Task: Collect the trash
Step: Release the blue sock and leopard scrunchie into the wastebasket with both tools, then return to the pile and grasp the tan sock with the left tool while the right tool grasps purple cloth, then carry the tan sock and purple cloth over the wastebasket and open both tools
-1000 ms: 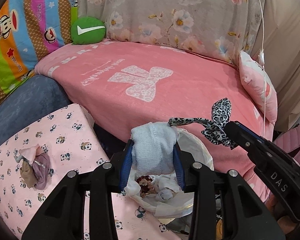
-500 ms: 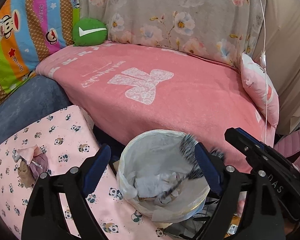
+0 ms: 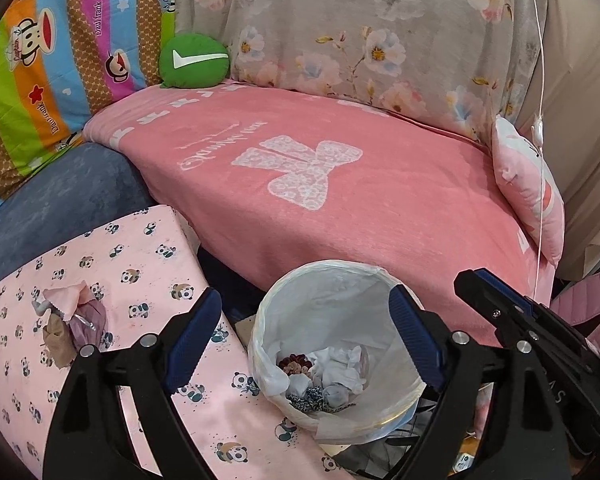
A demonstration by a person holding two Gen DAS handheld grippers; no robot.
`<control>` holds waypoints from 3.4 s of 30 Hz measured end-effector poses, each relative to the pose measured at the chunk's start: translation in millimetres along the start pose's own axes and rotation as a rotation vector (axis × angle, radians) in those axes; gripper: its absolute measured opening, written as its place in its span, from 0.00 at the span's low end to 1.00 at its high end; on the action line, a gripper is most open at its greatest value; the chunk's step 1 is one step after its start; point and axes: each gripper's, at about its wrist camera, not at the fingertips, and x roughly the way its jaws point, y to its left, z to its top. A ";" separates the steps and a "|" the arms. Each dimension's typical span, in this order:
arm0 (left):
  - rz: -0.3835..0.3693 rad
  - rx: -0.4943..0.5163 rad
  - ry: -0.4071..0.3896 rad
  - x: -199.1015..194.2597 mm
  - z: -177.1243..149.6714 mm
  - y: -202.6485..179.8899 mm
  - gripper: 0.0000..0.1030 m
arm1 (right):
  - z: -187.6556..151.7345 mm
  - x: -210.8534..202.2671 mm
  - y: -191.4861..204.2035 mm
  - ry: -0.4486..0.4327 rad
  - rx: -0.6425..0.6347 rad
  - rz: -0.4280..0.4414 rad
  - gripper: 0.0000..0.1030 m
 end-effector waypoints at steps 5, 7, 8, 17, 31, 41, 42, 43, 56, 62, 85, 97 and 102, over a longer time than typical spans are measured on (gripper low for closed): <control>0.007 -0.014 -0.004 -2.3 -2.1 8.2 0.79 | -2.1 2.2 7.2 0.008 -0.012 0.006 0.23; 0.010 -0.022 -0.005 -3.1 -3.0 12.3 0.79 | -3.3 3.5 12.7 0.012 -0.020 0.010 0.23; 0.013 -0.026 -0.005 -3.4 -3.4 14.6 0.79 | -3.5 4.1 13.9 0.013 -0.022 0.011 0.23; 0.039 -0.080 -0.009 -9.0 -10.3 42.8 0.79 | -10.4 13.5 38.1 0.040 -0.061 0.034 0.23; 0.130 -0.210 0.006 -15.6 -35.1 116.3 0.79 | -35.7 41.3 92.8 0.120 -0.129 0.094 0.23; 0.210 -0.329 0.048 -14.1 -63.0 190.2 0.79 | -68.5 71.8 148.3 0.201 -0.194 0.141 0.30; 0.215 -0.342 0.053 -13.4 -66.0 198.6 0.79 | -72.5 75.7 154.3 0.211 -0.201 0.146 0.30; 0.222 -0.351 0.058 -12.5 -69.0 206.6 0.79 | -77.2 80.5 160.8 0.223 -0.208 0.150 0.30; 0.218 -0.431 0.113 8.4 -93.4 273.3 0.78 | -122.0 149.7 232.6 0.355 -0.280 0.206 0.30; 0.158 -0.425 0.142 24.6 -92.3 285.9 0.58 | -135.3 179.0 253.2 0.404 -0.281 0.224 0.30; 0.089 -0.425 0.117 5.6 -98.1 291.1 0.19 | -153.0 222.2 276.3 0.439 -0.244 0.271 0.03; 0.081 -0.382 0.051 -29.1 -83.0 253.6 0.17 | -93.0 145.2 257.8 0.243 -0.215 0.296 0.03; 0.071 -0.338 0.026 -40.0 -72.1 227.0 0.17 | -67.6 107.2 239.2 0.170 -0.189 0.294 0.03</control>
